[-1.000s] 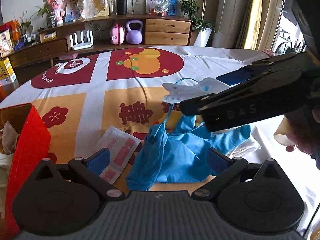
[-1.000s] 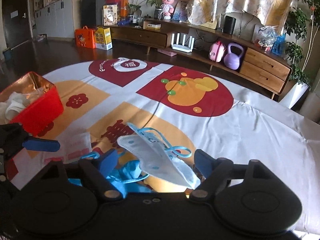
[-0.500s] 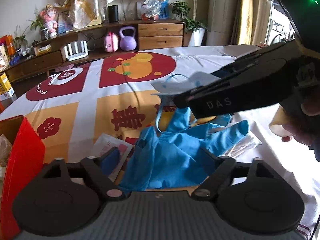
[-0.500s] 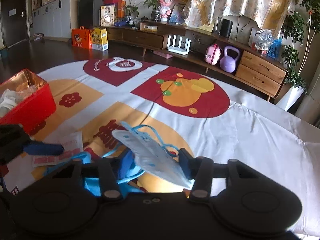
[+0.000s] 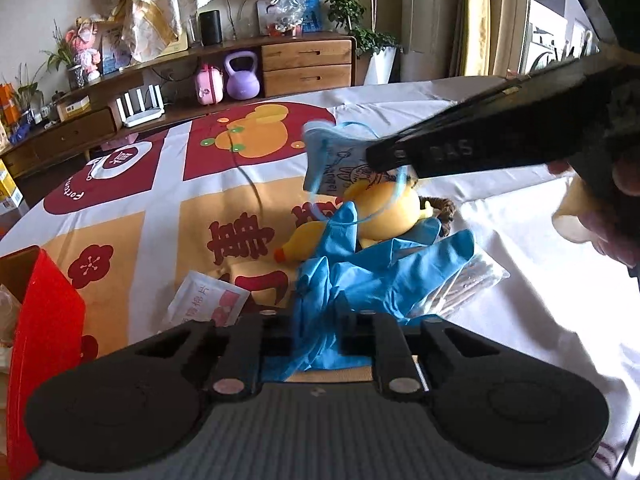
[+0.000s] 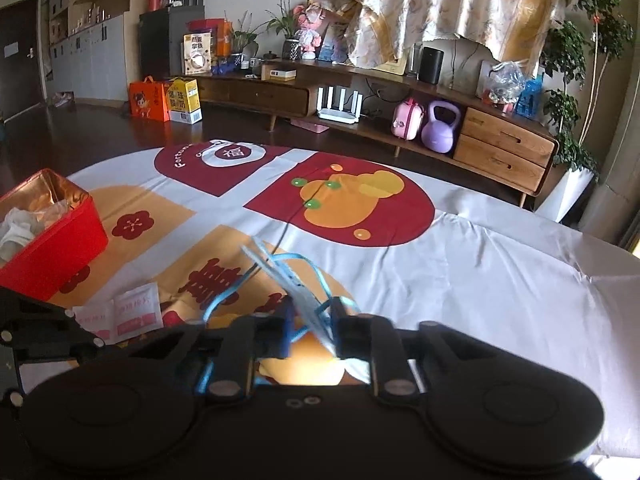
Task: Organize soft objects
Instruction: 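Carry the gloves with the left gripper while the right gripper carries the mask into the tin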
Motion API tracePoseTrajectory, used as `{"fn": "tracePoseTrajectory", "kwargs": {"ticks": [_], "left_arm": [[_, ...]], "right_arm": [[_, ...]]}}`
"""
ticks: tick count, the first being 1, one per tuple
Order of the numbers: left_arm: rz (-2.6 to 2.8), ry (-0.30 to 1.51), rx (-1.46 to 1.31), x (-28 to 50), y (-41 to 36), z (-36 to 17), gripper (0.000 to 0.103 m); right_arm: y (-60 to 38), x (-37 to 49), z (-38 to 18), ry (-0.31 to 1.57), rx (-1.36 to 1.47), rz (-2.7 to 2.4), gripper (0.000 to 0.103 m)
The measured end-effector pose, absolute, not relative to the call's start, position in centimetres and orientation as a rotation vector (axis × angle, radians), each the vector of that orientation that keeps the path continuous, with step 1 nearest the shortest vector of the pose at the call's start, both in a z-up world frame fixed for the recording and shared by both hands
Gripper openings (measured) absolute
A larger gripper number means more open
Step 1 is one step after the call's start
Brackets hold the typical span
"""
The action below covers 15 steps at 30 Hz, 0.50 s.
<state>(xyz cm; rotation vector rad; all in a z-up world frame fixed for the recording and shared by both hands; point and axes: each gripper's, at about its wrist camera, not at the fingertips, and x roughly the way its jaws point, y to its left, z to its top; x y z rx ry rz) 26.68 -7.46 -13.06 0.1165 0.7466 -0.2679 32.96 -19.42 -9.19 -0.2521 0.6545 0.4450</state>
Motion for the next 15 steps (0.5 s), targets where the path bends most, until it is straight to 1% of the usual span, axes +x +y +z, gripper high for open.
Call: {"fn": "tracePoseTrajectory", "kwargs": {"ticks": [1,4,15], "left_arm": [[-0.269,0.744,0.107,26.6,-7.3,-12.8,0.012],[-0.254,0.727,0.104,26.2,-7.1,-12.0,0.011],[-0.25,0.685,0.039,24.2,-5.5,-8.1,0.011]], "right_arm": [[-19.6,32.8,-9.0,0.649,-0.249,0.44,0.007],[-20.1,32.2,-8.4,0.64,-0.232,0.432,0.005],[-22.0,28.7,-4.9,0.629,-0.151,0.417,0.004]]}}
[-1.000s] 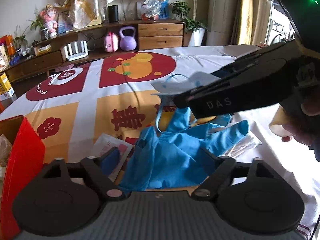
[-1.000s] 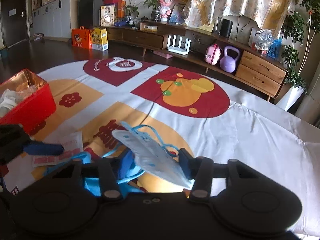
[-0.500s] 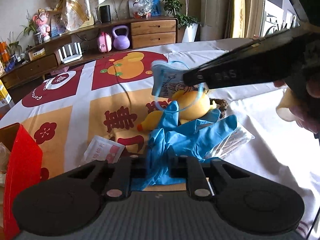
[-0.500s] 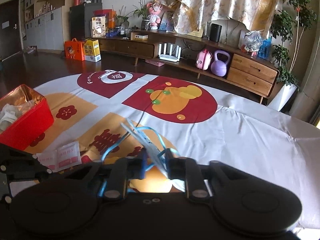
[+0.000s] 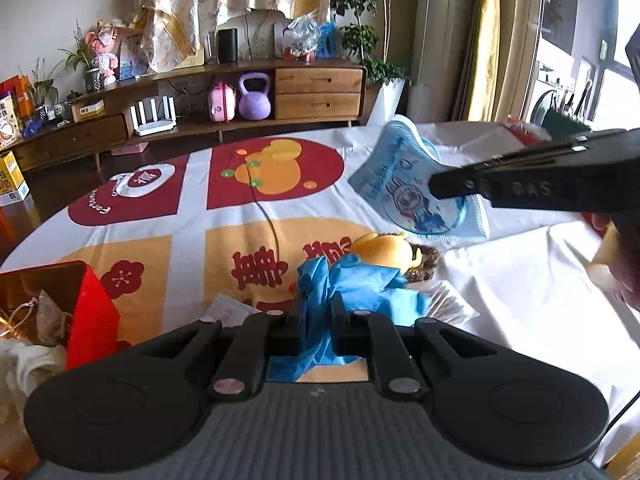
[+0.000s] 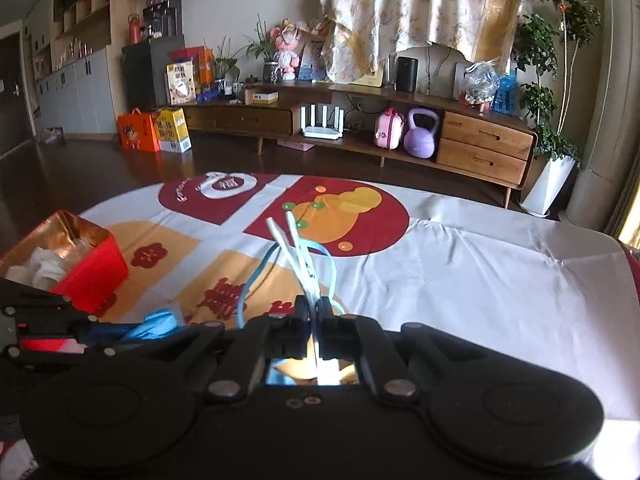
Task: Organize soft objects
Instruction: 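Carry the gloves with the left gripper while the right gripper carries the mask into the tin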
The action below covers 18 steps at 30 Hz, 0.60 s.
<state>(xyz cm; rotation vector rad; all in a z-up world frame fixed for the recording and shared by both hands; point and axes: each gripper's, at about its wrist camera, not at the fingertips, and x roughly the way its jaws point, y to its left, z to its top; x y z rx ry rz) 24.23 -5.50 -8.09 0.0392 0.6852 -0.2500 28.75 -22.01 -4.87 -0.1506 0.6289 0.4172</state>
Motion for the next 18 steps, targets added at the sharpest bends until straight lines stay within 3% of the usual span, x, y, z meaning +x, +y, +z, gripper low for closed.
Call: {"fn": "tracePoseTrajectory", "kwargs": {"ticks": [18], "left_arm": [[-0.184,0.64,-0.021,19.0,-1.3,-3.6,0.011]], "right_arm": [[-19.9,20.8,-1.2,0.686,-0.085,0.48,0.004]]}}
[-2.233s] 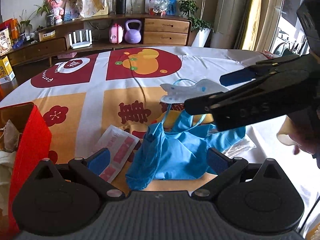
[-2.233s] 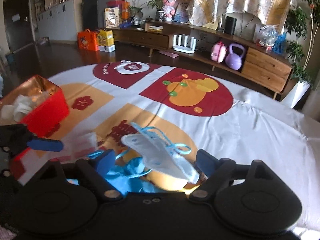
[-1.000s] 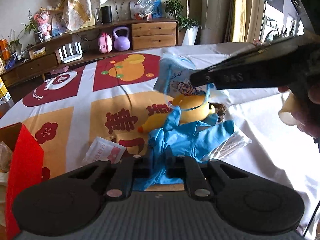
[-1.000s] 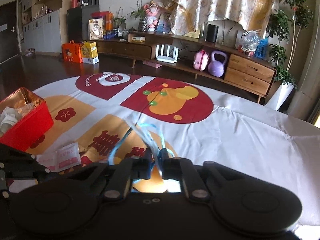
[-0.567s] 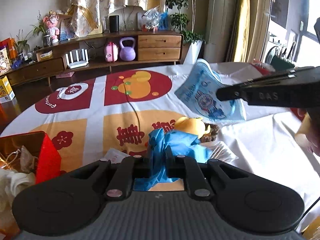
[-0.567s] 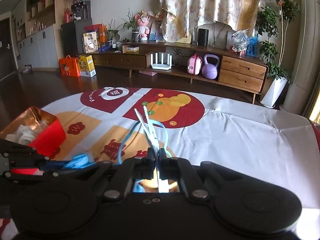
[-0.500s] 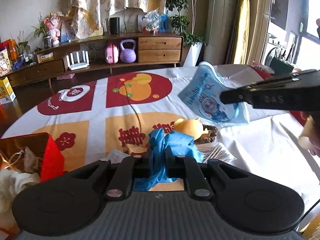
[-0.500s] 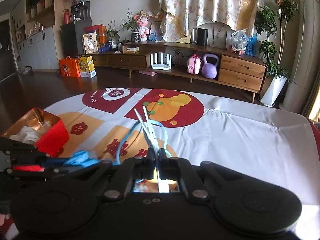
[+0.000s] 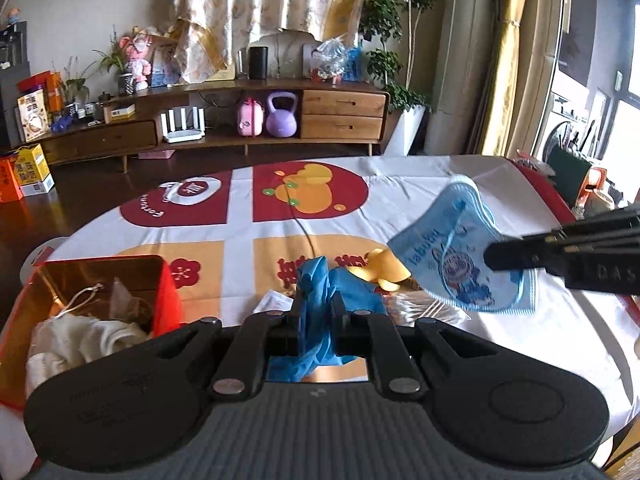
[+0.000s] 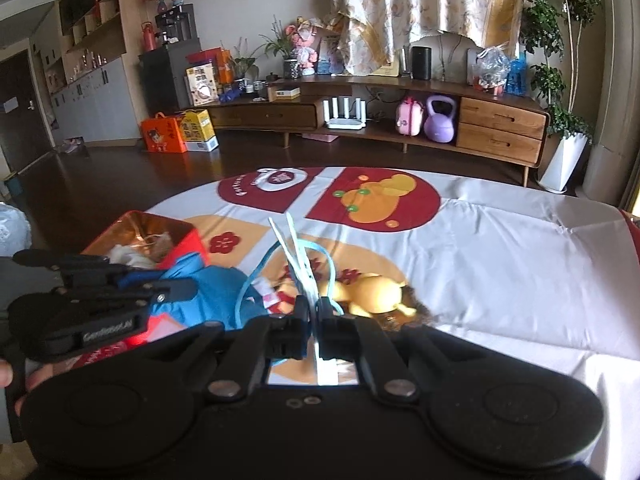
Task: Organize soft objects
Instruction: 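Carry the gloves with the left gripper while the right gripper carries the mask into the tin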
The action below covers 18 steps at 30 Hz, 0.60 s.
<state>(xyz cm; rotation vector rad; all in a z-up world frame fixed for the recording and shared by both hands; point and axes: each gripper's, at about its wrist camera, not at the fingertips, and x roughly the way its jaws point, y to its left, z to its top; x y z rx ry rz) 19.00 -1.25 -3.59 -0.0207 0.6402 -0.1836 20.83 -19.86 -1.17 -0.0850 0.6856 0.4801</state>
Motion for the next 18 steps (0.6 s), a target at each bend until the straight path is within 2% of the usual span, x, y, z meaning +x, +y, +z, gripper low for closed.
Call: {"fn": "tracePoseTrajectory", "kwargs": {"ticks": [18], "left_arm": [[-0.108,0.604,-0.059,15.6,5.5,-0.2,0.011]], "right_arm": [[-12.9,17.7,1.1,0.675,-0.108,0.568,0.004]]}}
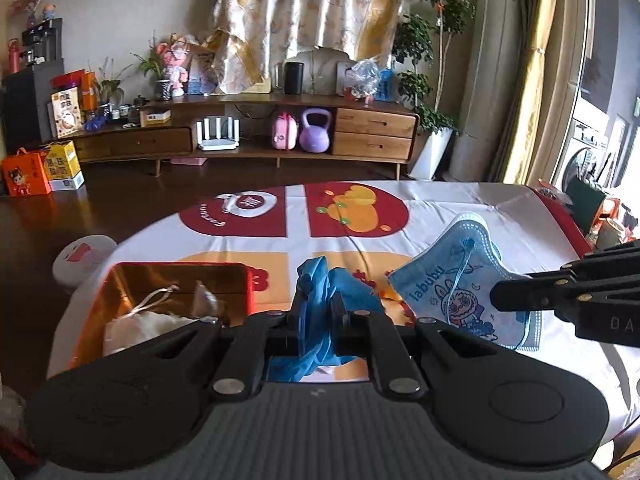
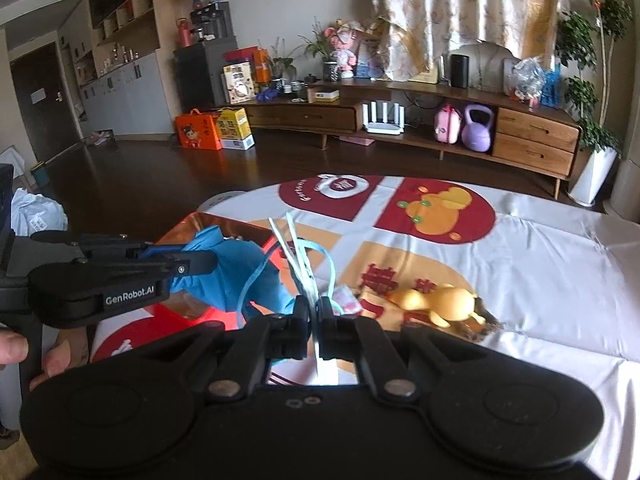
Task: Organize soft objects
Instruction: 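Carry the gloves with the left gripper while the right gripper carries the mask into the tin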
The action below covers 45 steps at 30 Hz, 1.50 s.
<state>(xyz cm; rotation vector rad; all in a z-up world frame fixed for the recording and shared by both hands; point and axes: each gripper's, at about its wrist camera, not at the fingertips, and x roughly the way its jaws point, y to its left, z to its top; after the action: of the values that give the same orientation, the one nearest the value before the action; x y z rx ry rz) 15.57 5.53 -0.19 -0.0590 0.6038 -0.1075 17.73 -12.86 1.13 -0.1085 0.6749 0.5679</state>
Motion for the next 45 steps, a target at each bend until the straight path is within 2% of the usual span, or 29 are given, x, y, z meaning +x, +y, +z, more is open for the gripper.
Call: {"fn": "tracePoseTrajectory", "kwargs": {"ticks": [20,32,45], "left_arm": [[0.052,0.596,-0.074,14.4,16.7,1.0,0.011],[0.099,0.686,-0.054,15.7,20.4,-2.0,0.011],[0.085,0.762,-0.04,18.7,20.7,-5.5,0.011]], "right_arm": [[-2.1,19.1,0.8,0.667,-0.17,0.663,0.004],[2.4,22.3,-1.8,0.681,-0.235,0.624,0.004],[6.1,25.6,-5.0,0.719,-0.25,0.621,0.004]]}}
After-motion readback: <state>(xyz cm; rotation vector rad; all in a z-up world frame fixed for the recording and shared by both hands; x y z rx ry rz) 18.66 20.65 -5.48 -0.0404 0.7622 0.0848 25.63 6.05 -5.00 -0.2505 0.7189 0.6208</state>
